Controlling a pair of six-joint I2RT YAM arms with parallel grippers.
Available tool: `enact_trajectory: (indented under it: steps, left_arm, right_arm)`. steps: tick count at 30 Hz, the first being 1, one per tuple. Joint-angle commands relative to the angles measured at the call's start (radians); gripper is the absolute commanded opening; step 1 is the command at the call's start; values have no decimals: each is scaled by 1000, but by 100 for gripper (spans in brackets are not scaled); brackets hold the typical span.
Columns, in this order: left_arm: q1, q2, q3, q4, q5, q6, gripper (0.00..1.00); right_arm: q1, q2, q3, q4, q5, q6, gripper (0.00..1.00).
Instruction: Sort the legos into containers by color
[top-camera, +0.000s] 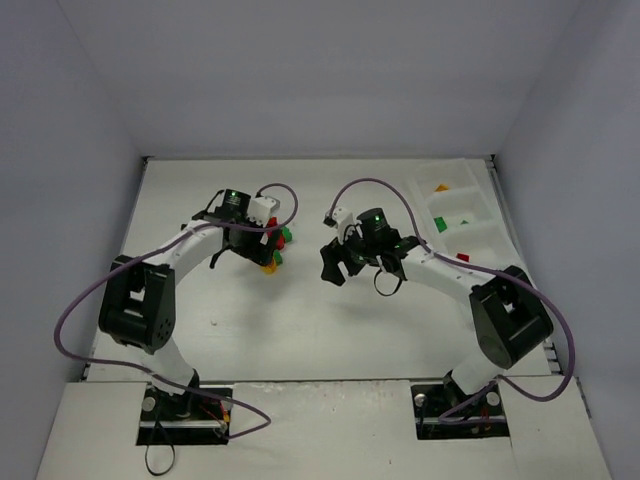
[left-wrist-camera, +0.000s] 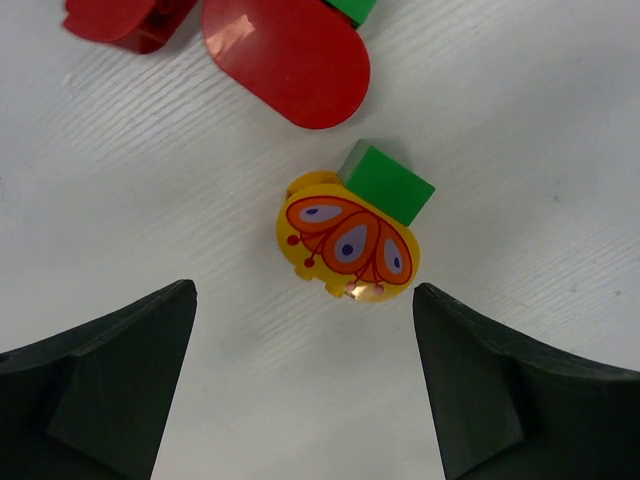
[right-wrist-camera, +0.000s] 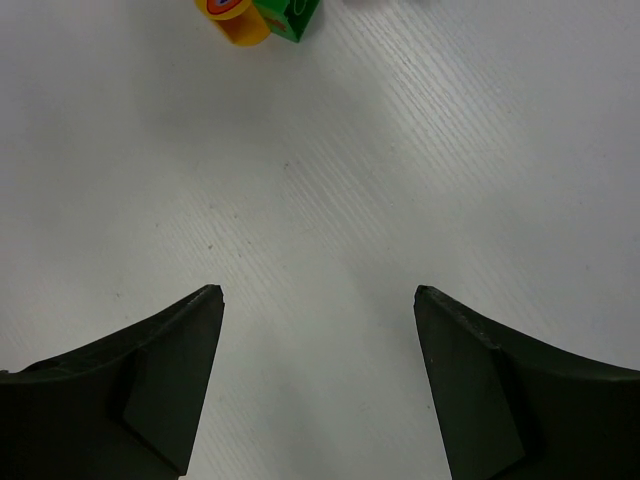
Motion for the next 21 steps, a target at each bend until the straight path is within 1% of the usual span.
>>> enact_trajectory:
  steps: [1, 5, 6, 11, 21]
  left_arm:
    - [1, 57, 58, -1, 112, 210, 83]
    - [1, 93, 44, 47, 198, 277, 83]
    - [1, 96, 41, 54, 201, 280, 83]
    - [-6, 114, 30, 117, 213, 287, 83]
    - [-27, 133, -20, 134, 176, 307, 82]
  right_arm:
    - [4, -75, -11, 38, 5, 10, 74]
    - [1, -121, -39, 34, 19, 16, 74]
    - [-1, -127, -49, 29, 22, 16, 74]
    - [-13, -169, -81, 26, 29, 19, 74]
    - [-22, -195, -108, 21, 40, 28, 74]
